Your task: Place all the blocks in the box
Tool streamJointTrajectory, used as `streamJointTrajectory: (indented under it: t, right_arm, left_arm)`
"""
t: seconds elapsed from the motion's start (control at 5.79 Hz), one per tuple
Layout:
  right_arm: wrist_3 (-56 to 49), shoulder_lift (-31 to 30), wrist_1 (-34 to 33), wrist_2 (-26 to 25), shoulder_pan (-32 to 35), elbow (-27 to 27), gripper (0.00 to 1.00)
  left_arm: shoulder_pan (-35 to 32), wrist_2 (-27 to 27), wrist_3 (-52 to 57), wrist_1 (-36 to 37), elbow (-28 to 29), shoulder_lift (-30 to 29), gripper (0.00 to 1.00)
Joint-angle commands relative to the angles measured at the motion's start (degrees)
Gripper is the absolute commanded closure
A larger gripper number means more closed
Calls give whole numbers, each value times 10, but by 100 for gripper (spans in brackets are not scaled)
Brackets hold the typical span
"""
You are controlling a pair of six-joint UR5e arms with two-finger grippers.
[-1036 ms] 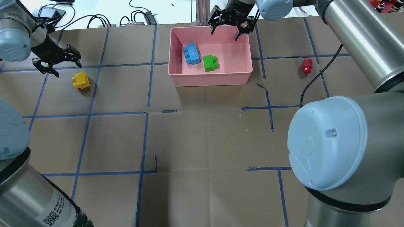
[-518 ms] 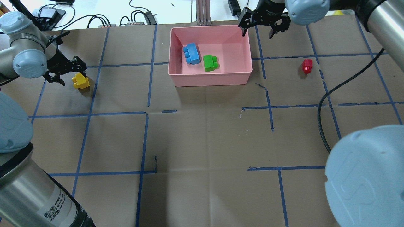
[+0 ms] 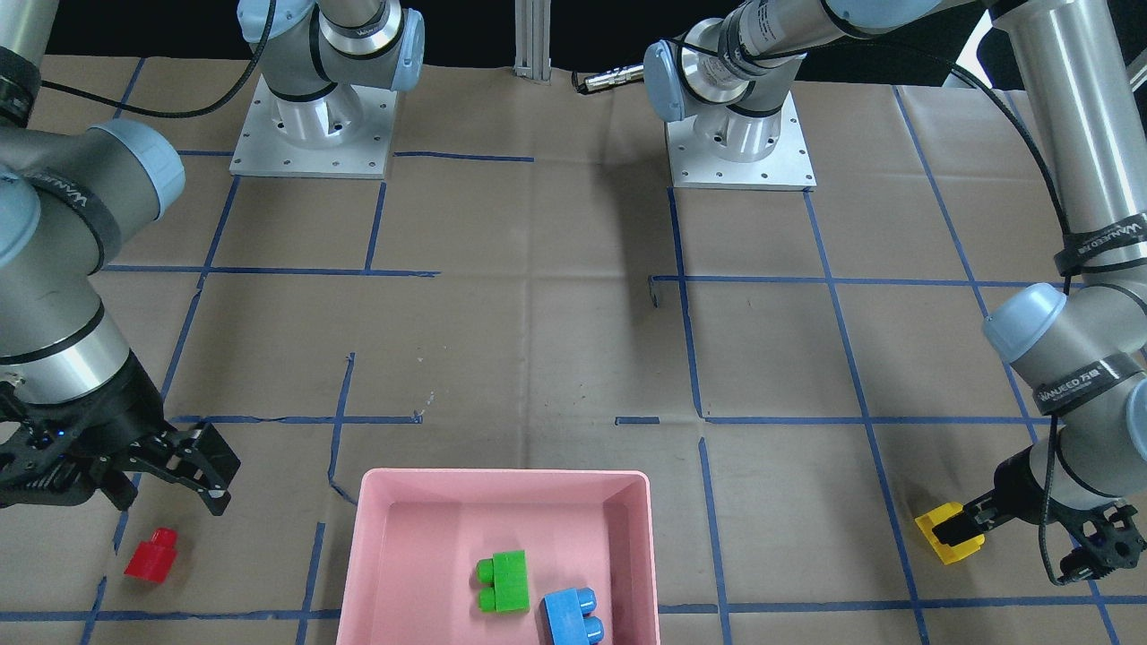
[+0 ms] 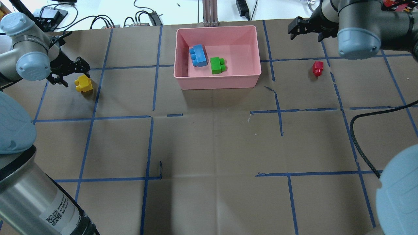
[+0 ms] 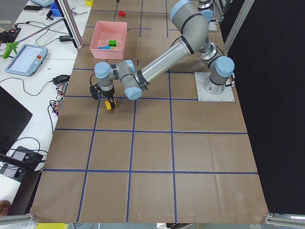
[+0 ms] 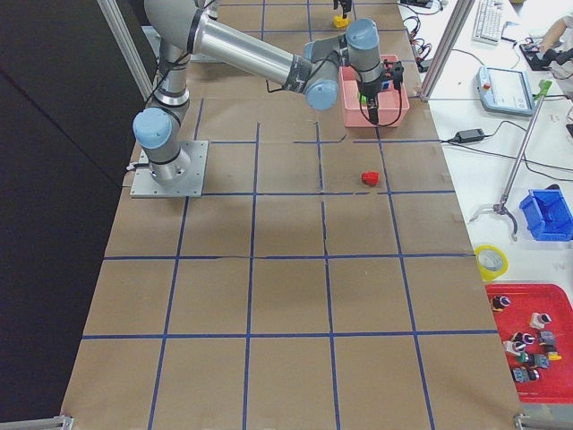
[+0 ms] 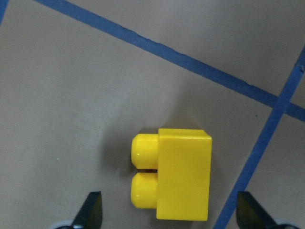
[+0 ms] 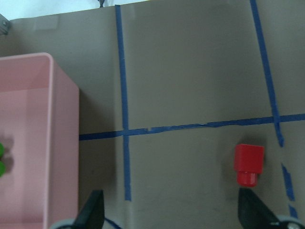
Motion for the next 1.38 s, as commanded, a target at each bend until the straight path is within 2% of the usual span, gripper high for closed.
streamJointTrajectory:
  t: [0.0, 0.17, 0.35, 0.52, 0.69, 1.04, 1.21]
  right_arm:
    - [-53, 35, -5, -115, -17, 11, 0]
    - [-65, 58, 1, -127, -31, 11, 0]
    - [-114, 79, -10, -123, -42, 12, 0]
    - [-113, 98, -10, -116, -42, 15, 1]
    - [-106, 108, -29, -116, -42, 15, 1]
    - [-61, 123, -48, -113, -41, 5, 3]
    - [-60, 132, -56, -76, -41, 3, 2]
  left_arm:
    - [1, -1, 1, 22, -7, -9, 1]
    - [1, -1, 6, 26, -9, -18, 1]
    - [2, 0, 7, 48, -12, -28, 1]
    - [1, -1, 7, 49, -10, -24, 3]
    - [1, -2, 7, 49, -10, -24, 10]
    - [2, -4, 8, 49, -11, -21, 31]
    - [2, -4, 12, 48, -11, -21, 39]
